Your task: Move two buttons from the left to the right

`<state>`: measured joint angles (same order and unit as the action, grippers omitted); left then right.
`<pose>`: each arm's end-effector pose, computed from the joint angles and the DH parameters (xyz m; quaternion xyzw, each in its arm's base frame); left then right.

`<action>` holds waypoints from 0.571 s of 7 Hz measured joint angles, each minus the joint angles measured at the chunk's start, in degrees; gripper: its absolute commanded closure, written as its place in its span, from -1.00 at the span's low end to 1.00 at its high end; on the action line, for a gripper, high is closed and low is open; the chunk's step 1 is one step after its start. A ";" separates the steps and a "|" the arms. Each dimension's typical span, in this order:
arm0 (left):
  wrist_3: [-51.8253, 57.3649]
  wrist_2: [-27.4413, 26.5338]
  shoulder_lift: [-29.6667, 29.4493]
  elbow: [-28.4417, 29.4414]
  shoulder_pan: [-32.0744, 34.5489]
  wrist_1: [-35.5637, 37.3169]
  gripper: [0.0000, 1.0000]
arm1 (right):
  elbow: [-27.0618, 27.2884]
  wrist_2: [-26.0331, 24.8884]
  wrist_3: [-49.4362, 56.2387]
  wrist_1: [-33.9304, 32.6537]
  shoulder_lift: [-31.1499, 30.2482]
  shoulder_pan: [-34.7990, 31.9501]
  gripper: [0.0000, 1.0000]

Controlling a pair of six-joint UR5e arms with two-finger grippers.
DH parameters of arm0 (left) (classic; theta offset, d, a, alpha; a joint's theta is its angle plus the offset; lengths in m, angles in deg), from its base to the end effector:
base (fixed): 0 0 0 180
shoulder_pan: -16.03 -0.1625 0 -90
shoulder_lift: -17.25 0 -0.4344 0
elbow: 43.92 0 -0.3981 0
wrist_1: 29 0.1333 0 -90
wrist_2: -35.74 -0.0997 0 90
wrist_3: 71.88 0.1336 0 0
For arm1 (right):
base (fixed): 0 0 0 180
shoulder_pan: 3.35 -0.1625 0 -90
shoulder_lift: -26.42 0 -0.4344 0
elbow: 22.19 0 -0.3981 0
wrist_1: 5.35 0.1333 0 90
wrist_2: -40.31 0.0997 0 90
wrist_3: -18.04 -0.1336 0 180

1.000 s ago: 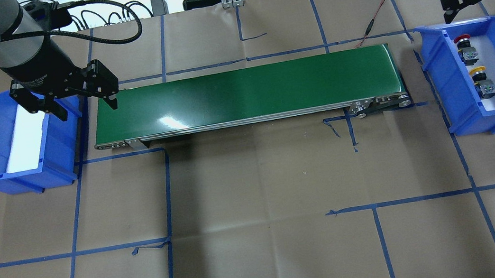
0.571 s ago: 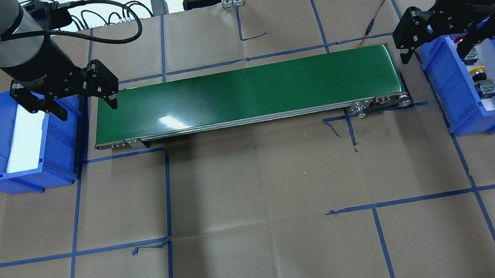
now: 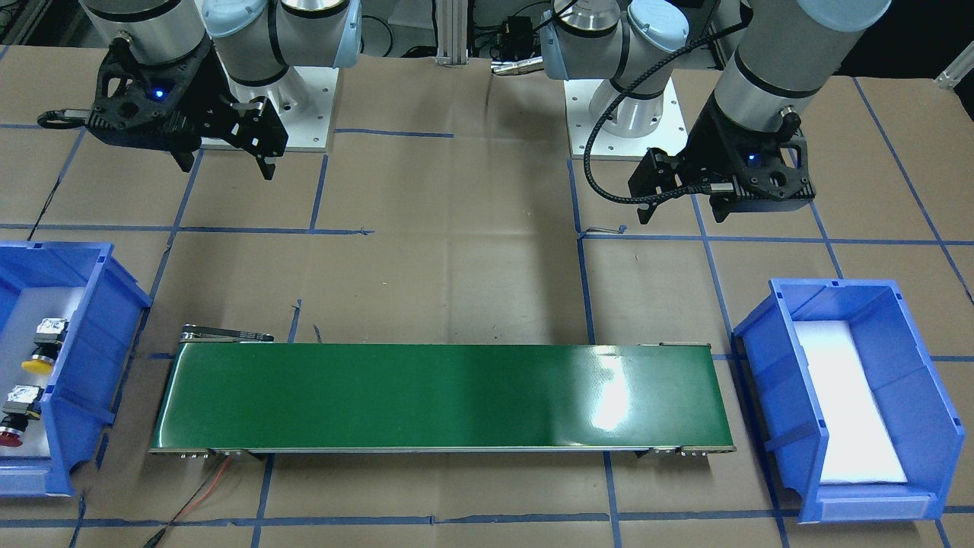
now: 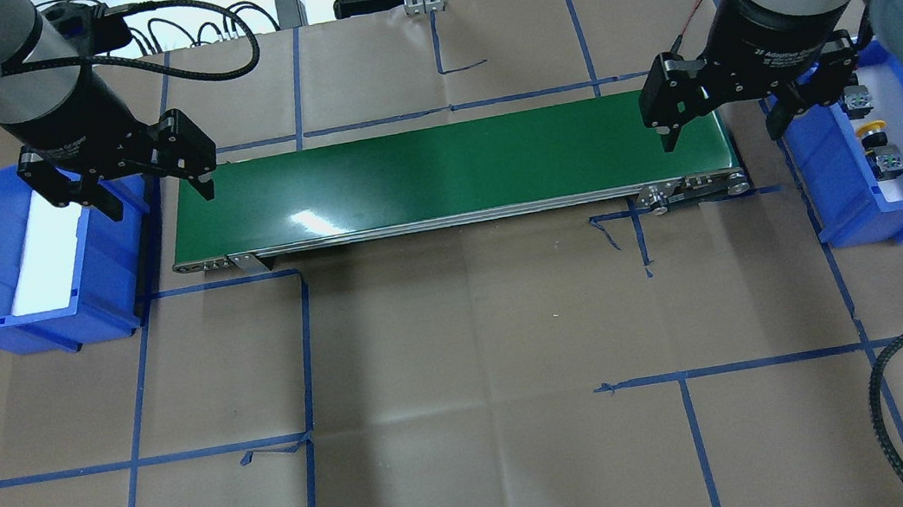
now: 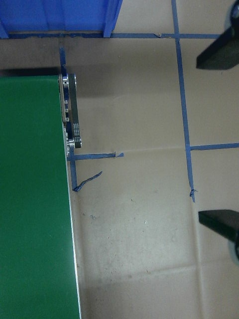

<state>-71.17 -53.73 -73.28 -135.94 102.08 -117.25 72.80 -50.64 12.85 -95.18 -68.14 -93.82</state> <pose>-0.0998 -0.5076 0.4442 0.0283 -0.9996 -0.0068 0.0049 0.1349 -0.4608 0.4579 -0.0411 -0.9991 -0.0048 0.0085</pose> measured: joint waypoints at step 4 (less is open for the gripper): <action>0.00 0.00 0.00 0.00 0.01 0.00 -0.99 | 0.86 0.08 -0.09 -0.43 0.05 -0.41 -0.99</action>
<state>-71.17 -53.73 -73.28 -135.94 102.09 -117.25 73.65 -50.56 12.76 -95.61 -68.09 -94.23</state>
